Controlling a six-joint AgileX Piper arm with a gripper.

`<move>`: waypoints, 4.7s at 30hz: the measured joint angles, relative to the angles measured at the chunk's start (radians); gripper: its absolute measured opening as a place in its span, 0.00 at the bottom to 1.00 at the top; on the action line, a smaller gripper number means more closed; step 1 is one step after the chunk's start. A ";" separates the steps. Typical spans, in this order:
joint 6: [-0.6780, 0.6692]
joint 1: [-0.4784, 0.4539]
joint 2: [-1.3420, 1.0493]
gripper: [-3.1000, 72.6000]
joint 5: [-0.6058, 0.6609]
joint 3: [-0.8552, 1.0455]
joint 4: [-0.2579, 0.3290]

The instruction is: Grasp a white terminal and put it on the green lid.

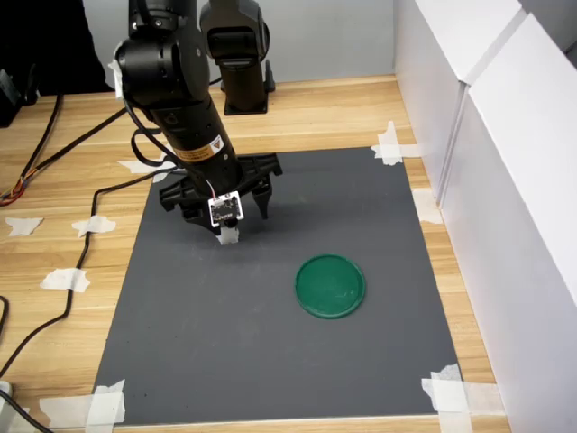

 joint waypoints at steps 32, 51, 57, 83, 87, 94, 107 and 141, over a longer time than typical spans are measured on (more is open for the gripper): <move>-0.002 -0.035 0.039 0.97 -0.025 -0.001 -0.078; -0.009 -0.035 0.079 0.96 -0.055 -0.001 -0.078; -0.020 -0.035 0.079 0.86 -0.055 -0.001 -0.078; -0.019 0.205 0.153 0.46 0.031 -0.261 -0.055; -0.006 0.245 0.208 0.46 0.031 -0.306 -0.051; -0.001 0.256 0.265 0.46 0.011 -0.351 -0.035; -0.042 0.256 0.288 0.55 -0.011 -0.361 -0.016; 0.252 -0.113 -1.317 0.02 -0.804 0.926 -0.052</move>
